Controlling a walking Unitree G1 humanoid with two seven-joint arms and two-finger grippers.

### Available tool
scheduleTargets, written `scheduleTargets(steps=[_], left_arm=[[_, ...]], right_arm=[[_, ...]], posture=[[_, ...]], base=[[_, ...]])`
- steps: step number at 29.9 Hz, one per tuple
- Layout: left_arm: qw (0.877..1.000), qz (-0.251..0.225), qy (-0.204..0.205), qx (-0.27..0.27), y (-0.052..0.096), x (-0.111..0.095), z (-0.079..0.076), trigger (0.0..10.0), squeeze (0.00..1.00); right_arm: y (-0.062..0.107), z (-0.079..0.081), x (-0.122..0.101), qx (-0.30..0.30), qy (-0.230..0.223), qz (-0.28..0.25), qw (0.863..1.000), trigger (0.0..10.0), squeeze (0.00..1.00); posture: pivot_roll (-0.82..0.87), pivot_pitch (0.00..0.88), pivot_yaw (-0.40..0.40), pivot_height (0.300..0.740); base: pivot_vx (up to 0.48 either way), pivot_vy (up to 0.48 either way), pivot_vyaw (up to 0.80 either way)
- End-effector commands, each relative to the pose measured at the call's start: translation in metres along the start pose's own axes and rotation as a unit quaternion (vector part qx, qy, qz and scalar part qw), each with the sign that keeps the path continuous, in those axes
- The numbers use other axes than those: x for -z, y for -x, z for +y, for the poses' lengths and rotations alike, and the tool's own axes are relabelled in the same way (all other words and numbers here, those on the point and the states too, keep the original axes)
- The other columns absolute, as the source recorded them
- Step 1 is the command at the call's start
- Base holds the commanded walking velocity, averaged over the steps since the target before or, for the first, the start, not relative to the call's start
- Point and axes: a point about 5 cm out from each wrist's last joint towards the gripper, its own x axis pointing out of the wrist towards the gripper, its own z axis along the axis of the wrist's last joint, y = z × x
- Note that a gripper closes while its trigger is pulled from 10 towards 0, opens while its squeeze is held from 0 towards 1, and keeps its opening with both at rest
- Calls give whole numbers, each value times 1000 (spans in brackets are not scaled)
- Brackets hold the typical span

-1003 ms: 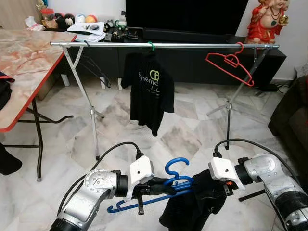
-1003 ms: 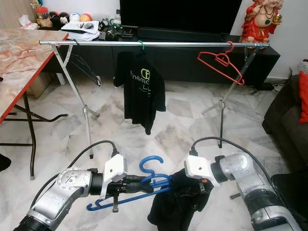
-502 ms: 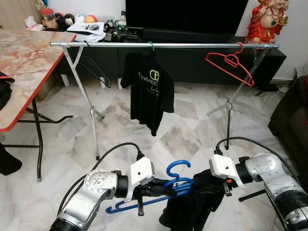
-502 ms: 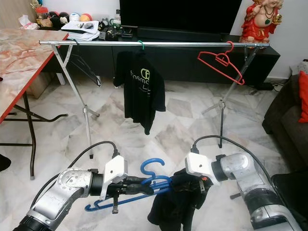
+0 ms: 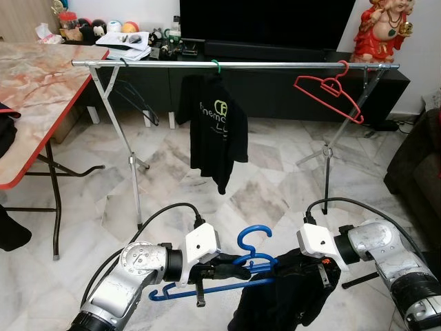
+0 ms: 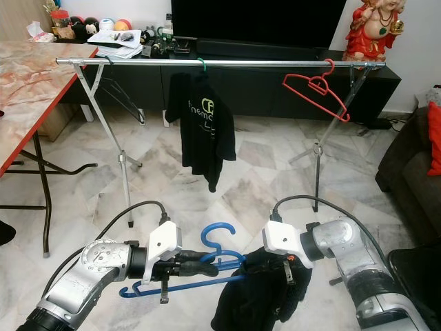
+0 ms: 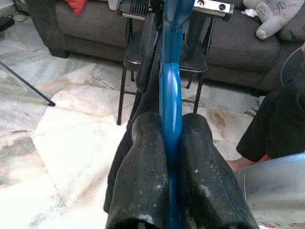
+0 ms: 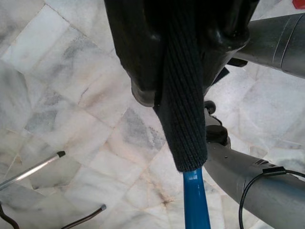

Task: Hang hanger

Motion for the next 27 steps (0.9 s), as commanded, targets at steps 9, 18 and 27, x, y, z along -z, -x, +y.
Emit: scheduleTargets(steps=[9,18,27], left_arm=[[1000,-2,-12,15,-6,-11,2,10000,1000],[1000,24,-6,20,4,-4,2,10000,1000],[999,43,1,12,17,-1,5,10000,1000]], right_arm=[[-5,1,1,5,-7,-11,1000,0,0],[-7,4,10,14,-8,25,1000,0,0],[-8,9,21,27,-22,49,998,0,0]], posture=[[-32,98,-68,740],[-30,99,-69,740],[-33,96,-68,740]], base=[[0,0,0],[0,0,0],[0,0,0]])
